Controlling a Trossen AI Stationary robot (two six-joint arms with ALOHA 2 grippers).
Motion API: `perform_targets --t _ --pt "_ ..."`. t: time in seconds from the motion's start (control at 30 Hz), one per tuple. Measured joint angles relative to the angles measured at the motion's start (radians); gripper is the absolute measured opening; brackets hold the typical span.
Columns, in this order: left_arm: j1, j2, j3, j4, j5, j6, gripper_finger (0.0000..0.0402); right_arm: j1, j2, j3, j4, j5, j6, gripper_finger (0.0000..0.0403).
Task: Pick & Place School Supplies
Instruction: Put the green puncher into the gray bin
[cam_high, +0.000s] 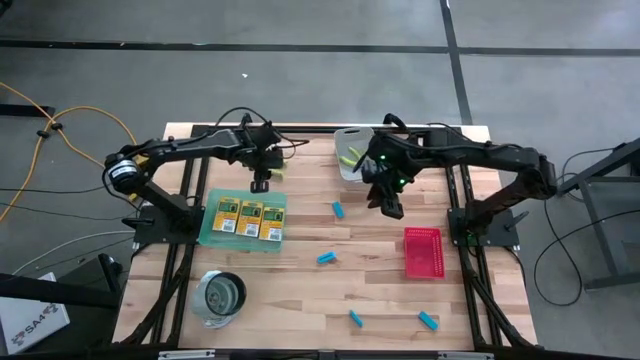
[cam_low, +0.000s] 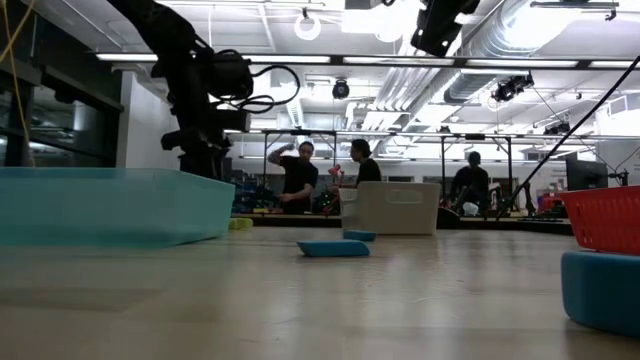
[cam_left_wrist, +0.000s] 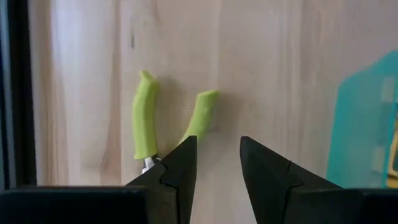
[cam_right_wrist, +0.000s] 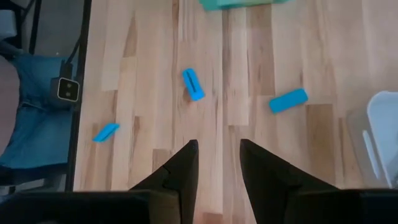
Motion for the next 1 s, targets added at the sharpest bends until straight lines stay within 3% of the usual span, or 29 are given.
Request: perform_targets --t 0.33,0.63,1.0 --pt "0.005 0.047 0.010 -0.016 0.013 -0.018 0.0115 0.000 -0.048 0.000 -0.026 0.052 -0.011 0.0109" --pt "0.039 0.185 0.155 -0.132 0.031 -0.044 0.0115 -0.002 -0.049 0.000 -0.037 0.073 -0.030 0.0109" --pt "0.078 0.198 0.169 -0.157 0.074 -0.003 0.0115 -0.002 -0.049 0.000 -0.039 0.074 -0.049 0.0109"
